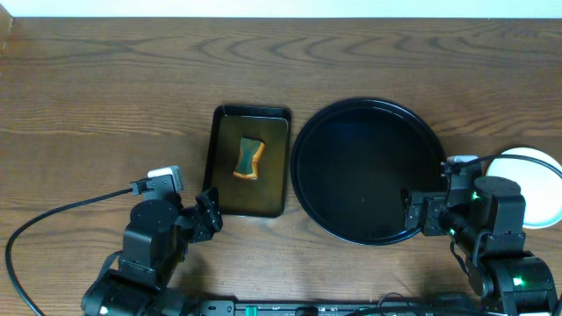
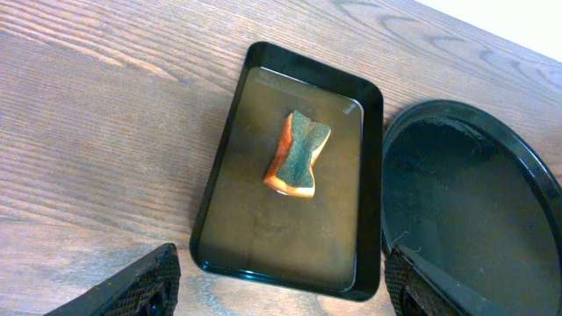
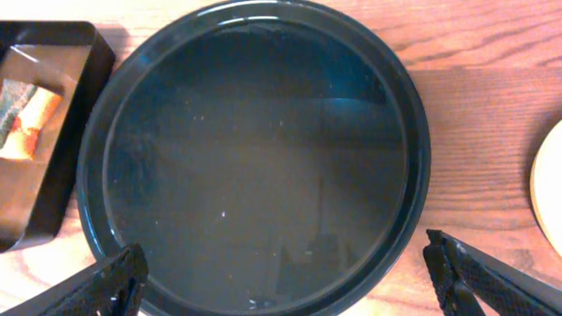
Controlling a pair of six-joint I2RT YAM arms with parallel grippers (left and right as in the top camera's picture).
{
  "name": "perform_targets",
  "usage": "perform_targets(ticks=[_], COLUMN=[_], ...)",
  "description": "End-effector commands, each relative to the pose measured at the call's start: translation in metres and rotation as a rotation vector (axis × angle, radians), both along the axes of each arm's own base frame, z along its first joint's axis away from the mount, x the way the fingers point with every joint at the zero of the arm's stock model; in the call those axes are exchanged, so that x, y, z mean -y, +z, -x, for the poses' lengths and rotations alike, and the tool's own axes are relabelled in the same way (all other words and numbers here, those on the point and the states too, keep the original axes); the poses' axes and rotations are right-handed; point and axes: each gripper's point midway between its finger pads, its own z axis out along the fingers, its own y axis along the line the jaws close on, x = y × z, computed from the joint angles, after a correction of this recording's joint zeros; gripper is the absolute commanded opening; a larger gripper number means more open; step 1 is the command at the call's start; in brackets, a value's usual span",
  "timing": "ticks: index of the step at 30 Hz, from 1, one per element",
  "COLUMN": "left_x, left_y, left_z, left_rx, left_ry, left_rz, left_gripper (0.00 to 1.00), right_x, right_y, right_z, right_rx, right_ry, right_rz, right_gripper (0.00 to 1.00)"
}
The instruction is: Clean dirty plates on tray and stack at the side
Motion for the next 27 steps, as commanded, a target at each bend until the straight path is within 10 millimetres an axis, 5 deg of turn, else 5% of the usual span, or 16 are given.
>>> perform_targets(ticks=[1,17,27], left_x=[-0.002,-0.002,-0.002], left_y=[-0.003,-0.004,-0.004], left_z=[0.001,0.001,0.001], left_rx=[-0.005,-0.008,-0.008], left_ry=[-0.002,-0.002,-0.002], left_rz=[-0.019,-0.02,-0.02], left_gripper=[0.75,0.75,0.75], right_x=[0.0,0.008,0.007], right_y=[-0.006,0.003,0.058], right_z=[0.003,0.006,-0.007], right_rx=[-0.023,0.041,0.554], right_ry=[-0.005,-0.012,-0.012], right_rz=[-0.001,0.05,0.029], right_gripper=[0.99,0.99,0.99])
